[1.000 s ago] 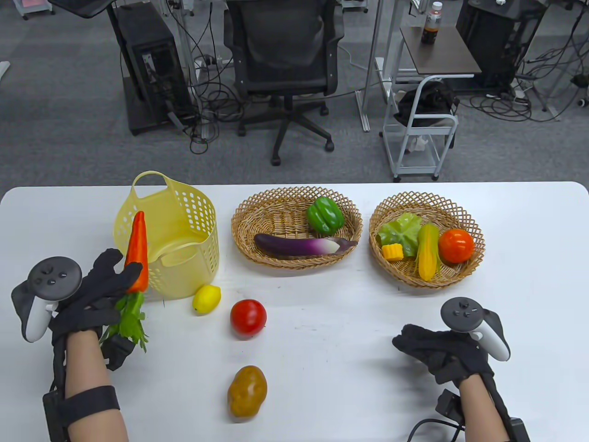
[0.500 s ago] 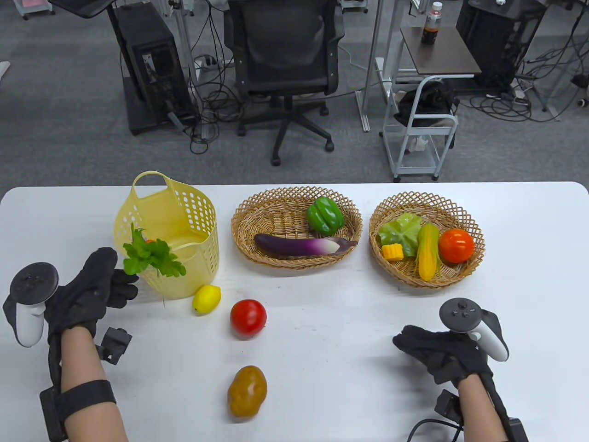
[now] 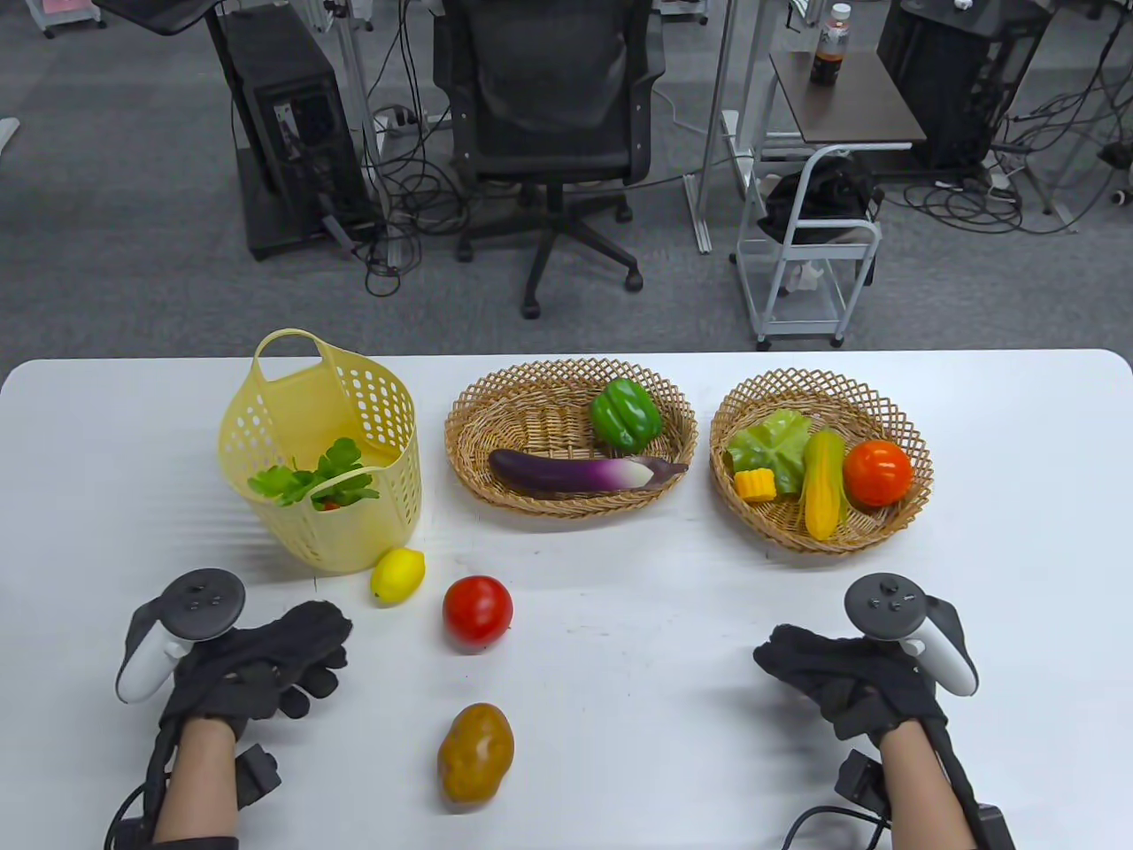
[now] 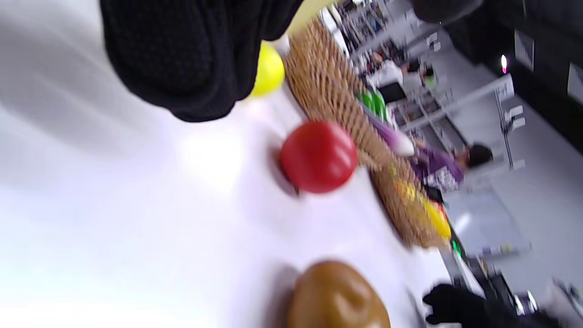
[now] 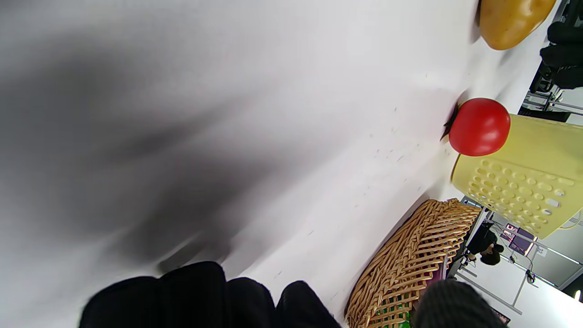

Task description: Place 10 objects into 3 containers

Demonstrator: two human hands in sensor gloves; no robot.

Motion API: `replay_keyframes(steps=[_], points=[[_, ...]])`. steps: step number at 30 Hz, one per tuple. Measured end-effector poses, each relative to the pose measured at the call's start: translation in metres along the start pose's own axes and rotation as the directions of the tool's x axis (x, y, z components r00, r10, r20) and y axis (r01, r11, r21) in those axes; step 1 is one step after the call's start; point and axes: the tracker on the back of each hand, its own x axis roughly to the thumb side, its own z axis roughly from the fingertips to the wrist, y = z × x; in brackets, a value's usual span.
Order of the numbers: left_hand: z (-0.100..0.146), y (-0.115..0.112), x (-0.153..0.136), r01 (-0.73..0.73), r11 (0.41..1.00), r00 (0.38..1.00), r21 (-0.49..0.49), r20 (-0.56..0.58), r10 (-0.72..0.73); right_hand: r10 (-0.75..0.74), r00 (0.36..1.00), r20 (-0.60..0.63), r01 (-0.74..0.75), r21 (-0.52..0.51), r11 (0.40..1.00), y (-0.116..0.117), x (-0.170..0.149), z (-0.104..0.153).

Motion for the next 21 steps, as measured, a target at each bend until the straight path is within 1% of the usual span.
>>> replay_keyframes(steps=[2, 3, 4, 7, 11, 13, 16, 18, 21], points=[[-0.009, -0.014, 0.006, -0.005, 0.998, 1.0, -0.064, 0.028, 0.007, -0.003, 1.0, 0.002, 0.003, 0.0, 1.0, 0.0, 0.0, 0.0], [-0.014, -0.022, 0.008, -0.039, 0.993, 0.998, -0.107, 0.042, 0.043, -0.005, 1.0, 0.003, 0.005, 0.0, 1.0, 0.0, 0.0, 0.0], [-0.017, -0.027, 0.009, -0.048, 0.991, 0.998, -0.128, 0.039, 0.053, -0.006, 1.0, 0.004, 0.006, 0.0, 1.0, 0.0, 0.0, 0.0], [-0.026, -0.047, 0.014, 0.047, 0.982, 0.999, -0.183, 0.012, -0.045, -0.01, 1.0, 0.012, 0.01, 0.001, 1.0, -0.001, 0.0, 0.0], [-0.033, -0.069, 0.024, 0.122, 0.964, 0.992, -0.238, 0.016, -0.122, -0.008, 1.0, 0.015, 0.008, 0.001, 1.0, -0.001, 0.0, 0.0], [-0.036, -0.079, 0.032, 0.191, 0.95, 0.981, -0.248, 0.023, -0.192, -0.008, 1.0, 0.016, 0.008, 0.001, 1.0, -0.001, 0.0, 0.0], [-0.037, -0.09, 0.047, 0.313, 0.925, 0.947, -0.217, -0.007, -0.322, -0.008, 1.0, 0.021, 0.008, -0.001, 1.0, -0.001, 0.0, 0.0], [-0.039, -0.099, 0.054, 0.362, 0.907, 0.928, -0.216, -0.007, -0.372, -0.004, 1.0, 0.023, 0.004, -0.003, 1.0, -0.001, 0.0, 0.0], [-0.041, -0.112, 0.062, 0.391, 0.893, 0.917, -0.222, 0.008, -0.399, -0.002, 1.0, 0.031, 0.002, -0.003, 1.0, -0.001, 0.0, 0.0]])
